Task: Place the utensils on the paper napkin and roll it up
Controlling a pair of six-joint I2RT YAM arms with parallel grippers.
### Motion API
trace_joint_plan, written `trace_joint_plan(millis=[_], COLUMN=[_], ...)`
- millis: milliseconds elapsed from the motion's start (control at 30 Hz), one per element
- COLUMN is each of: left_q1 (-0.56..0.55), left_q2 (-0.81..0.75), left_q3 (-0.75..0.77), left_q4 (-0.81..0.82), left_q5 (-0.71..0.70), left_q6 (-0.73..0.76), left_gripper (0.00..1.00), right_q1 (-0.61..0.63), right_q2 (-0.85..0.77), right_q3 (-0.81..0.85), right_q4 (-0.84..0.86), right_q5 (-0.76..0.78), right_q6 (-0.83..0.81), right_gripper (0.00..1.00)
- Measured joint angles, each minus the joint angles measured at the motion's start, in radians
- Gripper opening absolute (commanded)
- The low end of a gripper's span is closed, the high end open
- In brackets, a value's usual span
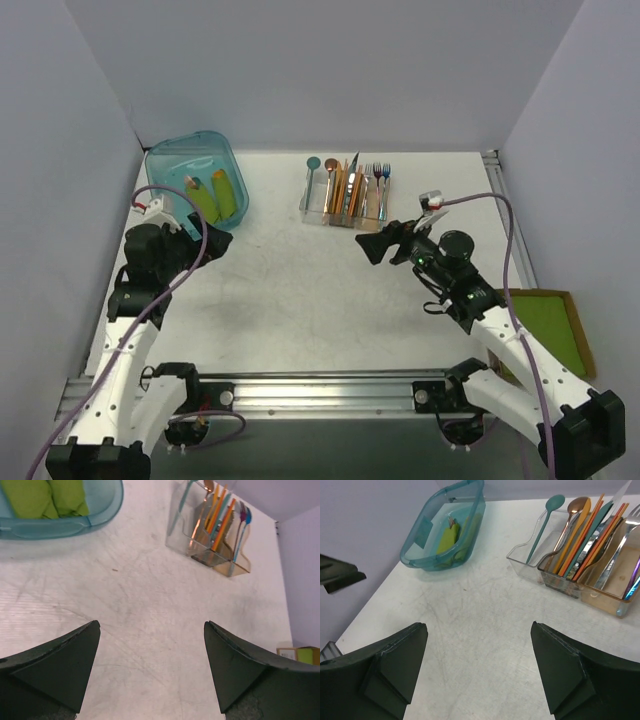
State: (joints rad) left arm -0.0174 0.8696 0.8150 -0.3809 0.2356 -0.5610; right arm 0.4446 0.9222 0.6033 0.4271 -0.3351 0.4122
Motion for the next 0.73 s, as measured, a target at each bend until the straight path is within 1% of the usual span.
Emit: trace_joint_plan(millis=[133, 233, 300, 400, 533, 667, 733], left_q1=[-0.035, -0.035, -0.035, -0.04, -0.053, -0.058, -0.061], left_q2=[-0.219, -0.357, -0.423, -0.463, -0.459, -0.461, -0.462], left_q3=[-0.214, -0.332, -0.379, -0.409, -0.415, -0.417, -0.417], left_q4=[0.101, 0.146, 0.156, 0.166, 0.168, 0.167, 0.165], left_q5=[0.012, 0.013, 0.013, 0.013, 0.015, 0.016, 0.016], left_q6=[-0.066, -0.111, -0.13, -0.143, -0.145, -0.142, -0.139], left_gripper=[0.94, 0.94, 0.94, 0.94, 0.94, 0.94, 0.94], right_q1=[0.0, 0.0, 0.0, 0.0, 0.0, 0.0, 0.0], right_q2=[-0.135, -0.211, -0.246, -0.266, -0.266, -0.266, -0.266], right_q3=[-0.047, -0.092, -0.129, -0.166, -0.193, -0.2, -0.2], right_q4=[-0.021, -0.029, -0.03, -0.034, -0.034, -0.034, -0.032], right_q5=[0.044, 0.075, 0.097, 0.117, 0.134, 0.14, 0.142], right_q6=[-0.021, -0.027, -0.026, -0.021, -0.017, -0.011, -0.008], right_gripper=[0.87, 0.87, 0.87, 0.87, 0.87, 0.82, 0.85])
